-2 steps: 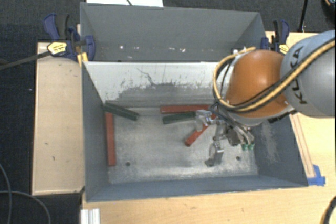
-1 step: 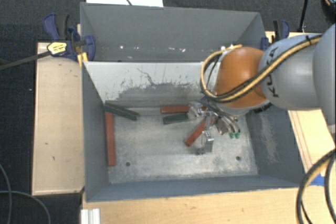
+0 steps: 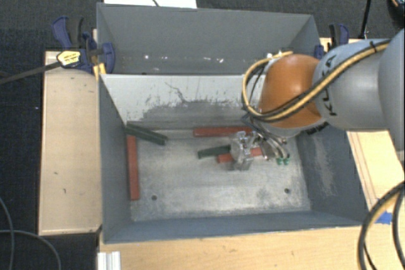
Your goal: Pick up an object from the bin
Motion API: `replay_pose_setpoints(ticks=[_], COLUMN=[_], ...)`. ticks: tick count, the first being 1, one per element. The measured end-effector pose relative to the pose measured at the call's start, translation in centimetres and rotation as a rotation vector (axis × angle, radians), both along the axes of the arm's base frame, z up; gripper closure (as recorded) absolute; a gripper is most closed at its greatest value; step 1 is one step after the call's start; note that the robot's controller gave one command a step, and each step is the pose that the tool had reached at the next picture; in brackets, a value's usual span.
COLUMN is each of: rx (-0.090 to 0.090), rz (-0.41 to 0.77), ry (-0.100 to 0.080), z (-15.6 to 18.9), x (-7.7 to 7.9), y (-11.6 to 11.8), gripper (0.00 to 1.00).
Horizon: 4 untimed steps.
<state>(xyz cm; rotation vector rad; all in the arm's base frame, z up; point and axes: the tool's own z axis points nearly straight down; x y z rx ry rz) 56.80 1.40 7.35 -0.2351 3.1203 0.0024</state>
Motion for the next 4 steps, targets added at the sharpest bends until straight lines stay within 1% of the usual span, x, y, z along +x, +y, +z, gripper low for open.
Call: replay_pose_setpoints(ticks=[1, 2, 3, 4], rx=[-0.001, -0.001, 0.001, 0.001], rz=[-0.002, -0.111, -0.243, -0.377], ry=[0.007, 0.005, 0.007, 0.012], z=[-0.3, -0.3, -0.3, -0.3], x=[-0.3, 0.3, 2.2, 0.9], y=[0.0, -2.6, -0.3, 3.2], gripper=[0.00, 0.00, 0.00, 0.00])
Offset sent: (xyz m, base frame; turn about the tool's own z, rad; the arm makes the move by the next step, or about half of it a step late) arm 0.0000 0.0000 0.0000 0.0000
